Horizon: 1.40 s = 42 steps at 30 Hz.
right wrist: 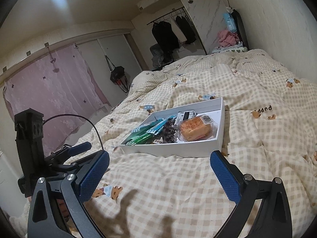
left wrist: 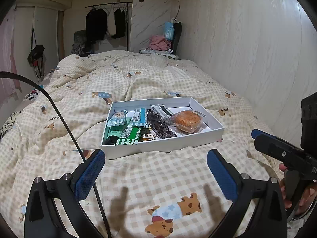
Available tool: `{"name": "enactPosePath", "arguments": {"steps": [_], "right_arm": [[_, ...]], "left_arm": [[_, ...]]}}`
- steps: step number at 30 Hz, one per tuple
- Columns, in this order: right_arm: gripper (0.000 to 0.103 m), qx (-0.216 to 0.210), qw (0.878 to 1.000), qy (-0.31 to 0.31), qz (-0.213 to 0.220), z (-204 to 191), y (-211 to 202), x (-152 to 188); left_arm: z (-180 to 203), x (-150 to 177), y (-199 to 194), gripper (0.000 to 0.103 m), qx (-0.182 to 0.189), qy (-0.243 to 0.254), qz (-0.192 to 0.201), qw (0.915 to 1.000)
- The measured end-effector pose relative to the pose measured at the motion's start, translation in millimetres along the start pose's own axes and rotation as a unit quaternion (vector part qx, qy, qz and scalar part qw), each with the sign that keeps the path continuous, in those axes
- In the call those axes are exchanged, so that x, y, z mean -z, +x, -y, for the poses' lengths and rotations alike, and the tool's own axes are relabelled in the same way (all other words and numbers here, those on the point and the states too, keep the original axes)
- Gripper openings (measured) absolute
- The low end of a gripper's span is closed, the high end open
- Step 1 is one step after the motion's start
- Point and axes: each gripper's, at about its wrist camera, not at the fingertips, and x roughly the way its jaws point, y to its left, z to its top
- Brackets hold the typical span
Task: Organize objects
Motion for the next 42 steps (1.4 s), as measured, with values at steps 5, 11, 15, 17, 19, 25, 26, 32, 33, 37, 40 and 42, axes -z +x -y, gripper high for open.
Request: {"name": "enactPosePath", "arguments": {"steps": [5, 11, 15, 17, 19, 25, 26, 32, 33, 37, 40, 42], "right_arm": [[0.102, 0.003, 1.0, -0.001, 0.0, 0.2, 0.5, -0.5], [0.102, 0.006, 1.0, -0.001, 0.0, 0.3, 0.7, -0.7], [0.102, 0.006, 1.0, -0.001, 0.0, 0.2, 0.6, -0.7], [0.102, 0.005, 1.0, -0.001, 0.0, 0.2, 0.4, -0.7], [0.102, 0.005, 1.0, -0.001, 0.001, 0.4, 0.4, -0.7], [0.102, 0.005, 1.0, 0.0, 0.001, 1.0, 0.3, -0.5], [0.102, 0.005, 1.0, 0.0, 0.001, 1.7, 0.6, -0.4], [0.102, 0.006, 1.0, 0.002, 0.0, 3.4, 0.4, -0.2], [0.102, 0.006, 1.0, 0.002, 0.0, 3.1, 0.5, -0.3], [0.102, 0.006, 1.0, 0.002, 0.0, 2.9, 0.5, -0.5], [0.102, 0.007, 1.0, 0.004, -0.001, 4.6, 0.9, -0.2], [0.102, 0.007, 1.0, 0.006, -0.001, 5.5, 1.4, 0.4]], "left_arm": [[1.1, 0.3, -0.4, 0.103, -0.005, 0.006, 0.001, 1.0], [3.0, 1.0, -1.6, 0.103, -0.007, 0.012, 0.003, 0.9999], [3.1, 1.0, -4.6, 0.103, -0.016, 0.012, 0.011, 0.9997], [2.7, 1.1, -6.2, 0.103, -0.017, 0.011, 0.014, 0.9997], [2.3, 1.1, -6.7, 0.103, -0.016, 0.01, 0.015, 0.9997], [0.2, 1.3, -5.3, 0.103, -0.025, 0.008, 0.008, 0.9996], [-0.1, 1.1, -4.5, 0.103, -0.024, 0.006, 0.006, 0.9997], [1.0, 1.1, -3.0, 0.103, -0.021, 0.009, 0.002, 0.9997], [1.5, 0.9, -2.9, 0.103, -0.02, 0.01, 0.002, 0.9997], [1.9, 1.1, -1.6, 0.103, -0.019, 0.011, 0.001, 0.9998], [2.1, 1.3, -1.1, 0.103, -0.018, 0.01, -0.001, 0.9998], [2.5, 1.4, -1.0, 0.103, -0.017, 0.009, -0.002, 0.9998]]}}
